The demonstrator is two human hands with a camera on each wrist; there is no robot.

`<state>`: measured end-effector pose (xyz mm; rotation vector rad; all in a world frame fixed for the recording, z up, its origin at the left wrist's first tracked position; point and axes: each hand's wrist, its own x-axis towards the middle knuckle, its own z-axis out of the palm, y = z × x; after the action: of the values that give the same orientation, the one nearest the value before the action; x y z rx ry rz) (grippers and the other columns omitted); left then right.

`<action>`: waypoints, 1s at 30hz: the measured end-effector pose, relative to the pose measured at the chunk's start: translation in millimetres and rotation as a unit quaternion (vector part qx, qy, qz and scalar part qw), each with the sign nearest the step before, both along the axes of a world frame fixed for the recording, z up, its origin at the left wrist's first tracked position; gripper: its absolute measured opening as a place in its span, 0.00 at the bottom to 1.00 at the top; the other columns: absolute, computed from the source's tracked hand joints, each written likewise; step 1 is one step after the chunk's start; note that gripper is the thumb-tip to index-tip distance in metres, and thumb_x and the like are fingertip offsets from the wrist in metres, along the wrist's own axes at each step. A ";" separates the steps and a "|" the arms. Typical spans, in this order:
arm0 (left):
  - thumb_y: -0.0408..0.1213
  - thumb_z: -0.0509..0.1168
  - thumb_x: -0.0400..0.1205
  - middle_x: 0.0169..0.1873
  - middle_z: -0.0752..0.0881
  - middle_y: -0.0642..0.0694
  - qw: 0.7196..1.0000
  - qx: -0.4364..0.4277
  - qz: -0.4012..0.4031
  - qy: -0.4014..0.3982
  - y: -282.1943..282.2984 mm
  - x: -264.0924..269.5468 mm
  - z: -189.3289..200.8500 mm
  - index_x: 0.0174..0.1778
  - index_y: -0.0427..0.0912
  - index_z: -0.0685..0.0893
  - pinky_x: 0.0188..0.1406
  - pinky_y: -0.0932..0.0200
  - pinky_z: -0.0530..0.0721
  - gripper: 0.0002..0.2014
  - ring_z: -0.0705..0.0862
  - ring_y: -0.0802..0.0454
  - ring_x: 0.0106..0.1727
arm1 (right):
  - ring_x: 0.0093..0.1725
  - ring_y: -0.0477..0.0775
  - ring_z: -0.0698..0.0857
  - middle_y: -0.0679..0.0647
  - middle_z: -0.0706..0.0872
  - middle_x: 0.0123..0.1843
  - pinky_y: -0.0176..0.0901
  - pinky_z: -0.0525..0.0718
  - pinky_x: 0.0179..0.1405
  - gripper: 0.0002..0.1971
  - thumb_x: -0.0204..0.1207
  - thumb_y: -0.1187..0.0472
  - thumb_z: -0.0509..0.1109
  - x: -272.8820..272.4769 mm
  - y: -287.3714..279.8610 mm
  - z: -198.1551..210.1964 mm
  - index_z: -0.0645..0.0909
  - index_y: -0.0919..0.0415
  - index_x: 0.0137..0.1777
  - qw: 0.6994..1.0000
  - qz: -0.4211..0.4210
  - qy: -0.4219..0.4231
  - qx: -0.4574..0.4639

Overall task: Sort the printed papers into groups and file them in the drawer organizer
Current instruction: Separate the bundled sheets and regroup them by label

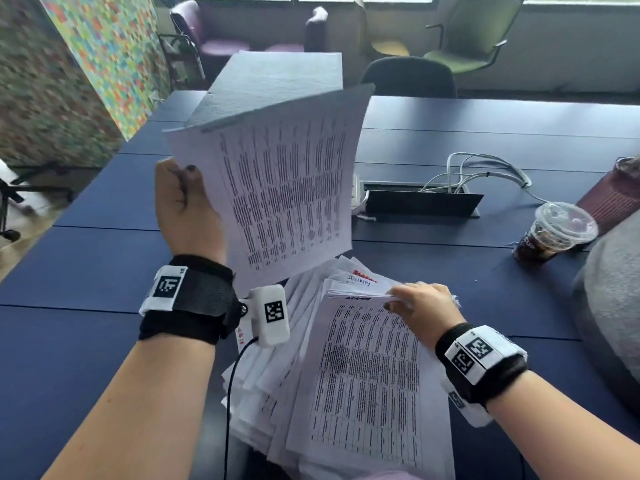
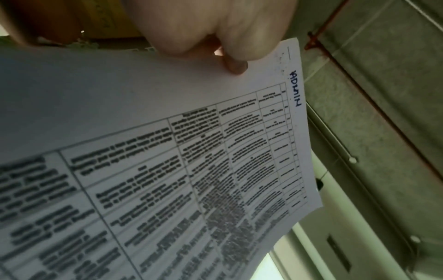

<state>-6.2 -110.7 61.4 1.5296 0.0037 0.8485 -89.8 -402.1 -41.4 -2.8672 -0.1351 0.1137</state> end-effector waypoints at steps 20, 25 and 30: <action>0.33 0.53 0.82 0.31 0.66 0.55 0.991 -0.107 0.039 0.073 41.2 -4.9 3.8 0.35 0.52 0.66 0.34 0.60 0.66 0.11 0.63 0.59 0.31 | 0.41 0.53 0.84 0.53 0.87 0.41 0.42 0.83 0.45 0.14 0.62 0.66 0.81 24.2 -60.8 -13.8 0.85 0.56 0.46 0.917 -0.218 0.104 0.316; 0.37 0.56 0.84 0.21 0.67 0.57 0.982 -0.062 -0.027 0.175 18.6 -10.8 -20.7 0.30 0.52 0.66 0.30 0.54 0.64 0.16 0.62 0.57 0.25 | 0.31 0.52 0.88 0.62 0.88 0.41 0.42 0.88 0.32 0.27 0.50 0.63 0.85 23.0 -62.0 -22.2 0.82 0.64 0.51 0.726 -0.284 0.094 0.620; 0.39 0.61 0.80 0.33 0.77 0.53 0.964 -0.049 -0.094 0.245 -13.7 -17.6 -59.8 0.38 0.48 0.76 0.44 0.64 0.75 0.05 0.76 0.62 0.32 | 0.29 0.54 0.89 0.58 0.90 0.31 0.41 0.87 0.27 0.18 0.65 0.75 0.74 4.9 -61.3 -47.2 0.79 0.74 0.56 0.705 -0.316 0.178 0.610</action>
<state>-23.9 -124.3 1.6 1.5835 0.2547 0.2992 -84.9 -463.3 -88.6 -1.3777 0.6174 0.2933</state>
